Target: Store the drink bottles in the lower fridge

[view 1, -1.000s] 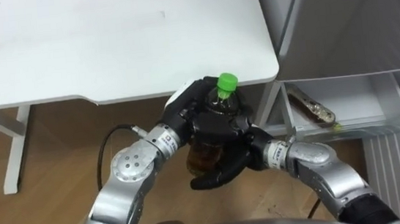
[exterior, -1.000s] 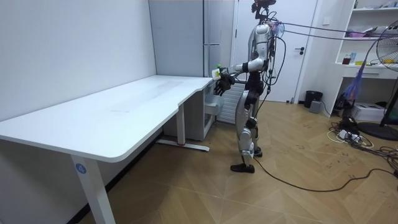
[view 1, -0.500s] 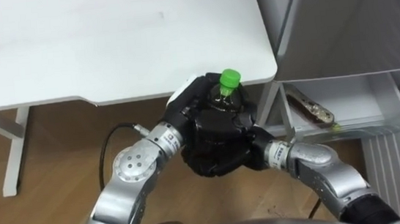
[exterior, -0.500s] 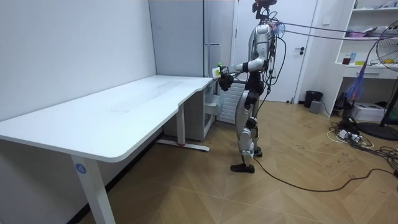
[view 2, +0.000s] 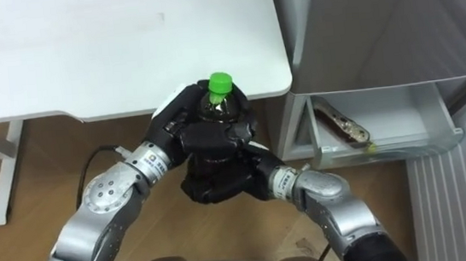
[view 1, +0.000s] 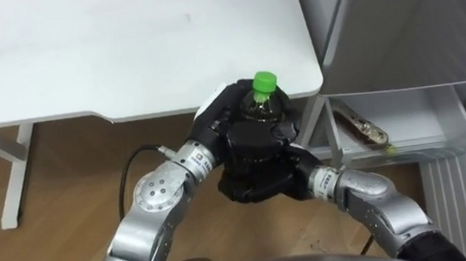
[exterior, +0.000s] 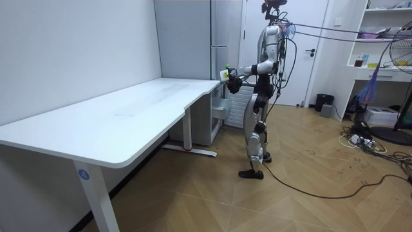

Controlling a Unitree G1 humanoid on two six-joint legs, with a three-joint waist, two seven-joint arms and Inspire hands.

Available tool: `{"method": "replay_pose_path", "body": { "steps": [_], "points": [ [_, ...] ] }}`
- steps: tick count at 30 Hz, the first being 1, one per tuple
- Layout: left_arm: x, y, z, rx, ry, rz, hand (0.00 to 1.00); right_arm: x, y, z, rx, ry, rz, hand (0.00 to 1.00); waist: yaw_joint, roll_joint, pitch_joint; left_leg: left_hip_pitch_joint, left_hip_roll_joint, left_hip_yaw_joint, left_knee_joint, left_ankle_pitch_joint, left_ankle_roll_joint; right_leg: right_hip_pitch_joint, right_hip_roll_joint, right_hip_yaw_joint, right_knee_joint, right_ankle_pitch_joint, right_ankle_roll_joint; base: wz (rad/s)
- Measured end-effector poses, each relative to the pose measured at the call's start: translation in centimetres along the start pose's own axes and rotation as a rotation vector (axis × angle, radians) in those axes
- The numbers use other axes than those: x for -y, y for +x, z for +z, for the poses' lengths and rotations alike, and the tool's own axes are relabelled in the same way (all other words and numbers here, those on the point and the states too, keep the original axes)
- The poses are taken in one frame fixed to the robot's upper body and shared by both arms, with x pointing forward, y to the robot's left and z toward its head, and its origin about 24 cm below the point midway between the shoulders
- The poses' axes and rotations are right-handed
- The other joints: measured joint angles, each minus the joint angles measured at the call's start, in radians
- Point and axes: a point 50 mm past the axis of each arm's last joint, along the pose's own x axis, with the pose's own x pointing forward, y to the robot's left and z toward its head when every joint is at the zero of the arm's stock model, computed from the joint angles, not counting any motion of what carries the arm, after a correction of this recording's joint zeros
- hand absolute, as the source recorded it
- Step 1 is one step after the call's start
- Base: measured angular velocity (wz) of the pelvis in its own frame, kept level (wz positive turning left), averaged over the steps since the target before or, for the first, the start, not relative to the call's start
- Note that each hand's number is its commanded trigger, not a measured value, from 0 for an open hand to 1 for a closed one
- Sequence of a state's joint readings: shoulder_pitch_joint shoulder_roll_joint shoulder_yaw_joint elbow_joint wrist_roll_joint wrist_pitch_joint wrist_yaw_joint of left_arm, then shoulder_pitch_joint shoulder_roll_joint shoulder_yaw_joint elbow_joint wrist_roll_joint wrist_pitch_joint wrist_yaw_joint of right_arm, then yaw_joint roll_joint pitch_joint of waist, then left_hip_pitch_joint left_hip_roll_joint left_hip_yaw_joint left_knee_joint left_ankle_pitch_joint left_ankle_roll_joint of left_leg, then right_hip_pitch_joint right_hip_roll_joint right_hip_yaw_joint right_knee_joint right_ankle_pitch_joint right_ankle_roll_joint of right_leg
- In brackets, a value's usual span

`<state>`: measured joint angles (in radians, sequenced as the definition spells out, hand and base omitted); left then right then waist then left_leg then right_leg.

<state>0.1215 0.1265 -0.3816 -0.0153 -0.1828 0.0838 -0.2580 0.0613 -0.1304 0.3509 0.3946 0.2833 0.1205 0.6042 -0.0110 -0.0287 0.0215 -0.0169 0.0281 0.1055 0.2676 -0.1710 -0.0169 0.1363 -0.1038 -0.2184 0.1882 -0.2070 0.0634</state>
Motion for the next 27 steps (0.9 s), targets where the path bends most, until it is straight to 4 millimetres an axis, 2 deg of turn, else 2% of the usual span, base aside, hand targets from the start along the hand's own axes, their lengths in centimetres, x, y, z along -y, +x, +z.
{"method": "replay_pose_path", "body": {
  "steps": [8,19,27],
  "points": [
    [-0.2,-0.1,0.0,-0.001,0.074,0.025,0.00,0.1,0.0,-0.5,-0.019,0.014,-0.004,1.00,-0.008,-0.014,-0.0006,0.001,0.000,0.003,0.001,0.000,0.000,-0.001,0.001,0.020,0.000,0.000,0.000,0.00],
    [-0.3,0.0,0.3,0.015,0.081,0.036,0.00,-0.1,0.0,-0.6,-0.010,0.039,0.007,1.00,-0.010,-0.012,-0.0018,-0.009,0.000,0.003,0.004,0.000,0.000,-0.011,0.002,0.021,0.002,0.000,0.000,0.00],
    [-0.2,0.2,1.5,0.074,0.096,0.050,0.00,-0.4,0.1,-0.5,0.023,0.093,0.030,1.00,-0.008,-0.009,-0.0041,-0.016,0.001,0.003,0.010,-0.002,0.000,-0.017,0.003,0.021,0.001,0.001,-0.001,0.00]
  ]
}}
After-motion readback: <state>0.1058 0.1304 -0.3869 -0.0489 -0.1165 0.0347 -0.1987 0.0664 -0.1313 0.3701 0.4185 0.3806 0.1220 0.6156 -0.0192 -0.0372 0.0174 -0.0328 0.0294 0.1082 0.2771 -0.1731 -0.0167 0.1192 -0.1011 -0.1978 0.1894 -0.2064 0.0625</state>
